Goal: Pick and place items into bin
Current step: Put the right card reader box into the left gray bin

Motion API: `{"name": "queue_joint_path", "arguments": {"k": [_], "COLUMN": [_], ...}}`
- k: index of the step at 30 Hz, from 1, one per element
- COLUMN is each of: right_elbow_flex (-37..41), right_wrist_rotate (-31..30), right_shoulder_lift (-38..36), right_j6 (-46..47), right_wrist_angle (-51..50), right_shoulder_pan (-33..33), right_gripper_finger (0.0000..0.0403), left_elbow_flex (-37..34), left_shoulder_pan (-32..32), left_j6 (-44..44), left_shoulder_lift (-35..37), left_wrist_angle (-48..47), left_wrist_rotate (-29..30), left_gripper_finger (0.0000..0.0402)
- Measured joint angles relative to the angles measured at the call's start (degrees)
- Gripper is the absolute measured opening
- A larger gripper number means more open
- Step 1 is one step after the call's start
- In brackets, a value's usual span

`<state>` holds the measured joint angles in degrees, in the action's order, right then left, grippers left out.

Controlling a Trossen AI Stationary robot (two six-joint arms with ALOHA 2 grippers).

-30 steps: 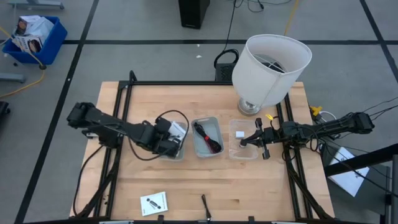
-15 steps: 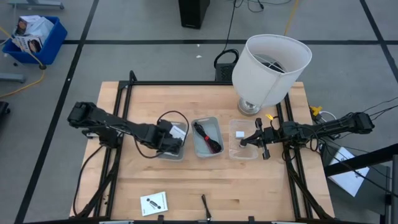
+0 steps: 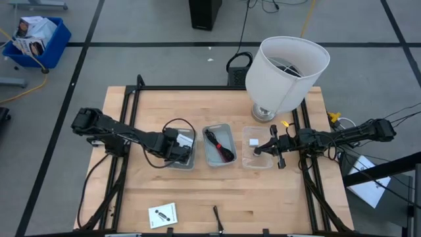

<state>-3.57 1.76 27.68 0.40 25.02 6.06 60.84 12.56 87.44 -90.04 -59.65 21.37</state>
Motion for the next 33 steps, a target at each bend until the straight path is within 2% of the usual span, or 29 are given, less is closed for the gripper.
{"name": "queue_joint_path", "arguments": {"k": [22, 26, 33], "right_elbow_flex": [0.0, 0.0, 0.0], "right_wrist_rotate": [0.0, 0.0, 0.0], "right_shoulder_lift": [0.0, 0.0, 0.0], "right_j6": [0.2, 0.1, 0.0], "right_wrist_angle": [0.0, 0.0, 0.0], "right_shoulder_pan": [0.0, 0.0, 0.0], "right_gripper_finger": [0.0002, 0.0002, 0.0002], "left_elbow_flex": [0.0, 0.0, 0.0], "left_shoulder_pan": [1.3, 1.6, 2.4], "left_j6": [1.8, 1.8, 1.8], "left_shoulder_lift": [0.0, 0.0, 0.0], "left_wrist_angle": [0.2, 0.3, 1.2], "left_wrist_rotate": [2.9, 2.9, 3.1], "left_gripper_finger": [0.0022, 0.0049, 0.0120]}}
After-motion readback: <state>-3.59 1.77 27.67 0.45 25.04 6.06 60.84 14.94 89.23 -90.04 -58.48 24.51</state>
